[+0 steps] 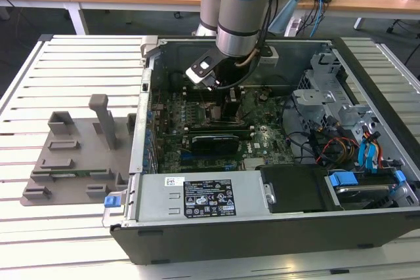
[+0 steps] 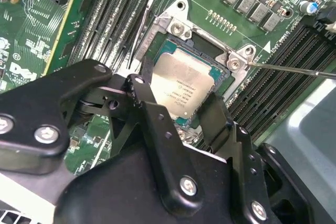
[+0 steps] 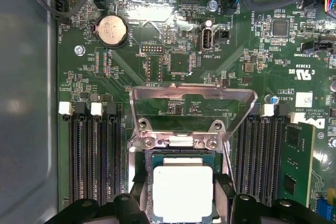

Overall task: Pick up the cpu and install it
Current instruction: 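Place the cpu into insertion slot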

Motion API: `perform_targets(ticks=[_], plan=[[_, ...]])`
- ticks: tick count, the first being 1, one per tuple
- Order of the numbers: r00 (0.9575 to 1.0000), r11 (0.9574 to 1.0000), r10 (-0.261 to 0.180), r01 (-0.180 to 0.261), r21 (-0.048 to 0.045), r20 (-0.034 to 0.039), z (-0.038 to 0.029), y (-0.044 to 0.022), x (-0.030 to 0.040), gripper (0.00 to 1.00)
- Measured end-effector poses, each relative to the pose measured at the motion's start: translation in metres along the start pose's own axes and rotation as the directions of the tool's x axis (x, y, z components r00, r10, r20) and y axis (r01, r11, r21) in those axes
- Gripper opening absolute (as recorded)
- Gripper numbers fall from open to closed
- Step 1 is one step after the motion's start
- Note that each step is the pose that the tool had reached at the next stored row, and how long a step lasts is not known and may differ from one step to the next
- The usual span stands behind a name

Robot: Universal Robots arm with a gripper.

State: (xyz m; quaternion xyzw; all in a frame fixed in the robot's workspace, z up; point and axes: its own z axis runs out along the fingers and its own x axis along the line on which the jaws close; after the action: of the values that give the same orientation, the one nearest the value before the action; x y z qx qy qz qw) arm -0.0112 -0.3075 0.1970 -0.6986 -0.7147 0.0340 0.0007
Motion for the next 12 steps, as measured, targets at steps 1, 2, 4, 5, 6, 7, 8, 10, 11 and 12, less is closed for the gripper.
perform_targets(ticks=[1,2,4,5,6,7,8,10,11,12], plan=[[1.0000,1.0000,0.000,0.000,0.0001,0.0000,0.0000,0.0000,0.0008,0.62],[1.0000,1.0000,0.000,0.000,0.0000,-0.0002,0.0000,0.0000,0.0015,0.62],[1.0000,1.0000,0.000,0.000,-0.0001,-0.0003,-0.0001,0.0000,0.0023,0.62],[1.0000,1.0000,0.000,0.000,-0.0001,-0.0006,-0.0008,-0.0001,0.0022,0.62],[1.0000,1.0000,0.000,0.000,-0.0006,-0.0008,-0.0018,-0.0004,0.0022,0.62],[1.0000,1.0000,0.000,0.000,-0.0013,-0.0007,-0.0034,-0.0007,0.0021,0.62],[1.0000,1.0000,0.000,0.000,-0.0023,-0.0007,-0.0061,-0.0009,0.0019,0.62],[1.0000,1.0000,0.000,0.000,-0.0029,-0.0006,-0.0099,-0.0012,0.0018,0.62],[1.0000,1.0000,0.000,0.000,-0.0034,-0.0008,-0.0148,-0.0014,0.0016,0.62],[1.0000,1.0000,0.000,0.000,-0.0039,-0.0007,-0.0195,-0.0018,0.0014,0.62]])
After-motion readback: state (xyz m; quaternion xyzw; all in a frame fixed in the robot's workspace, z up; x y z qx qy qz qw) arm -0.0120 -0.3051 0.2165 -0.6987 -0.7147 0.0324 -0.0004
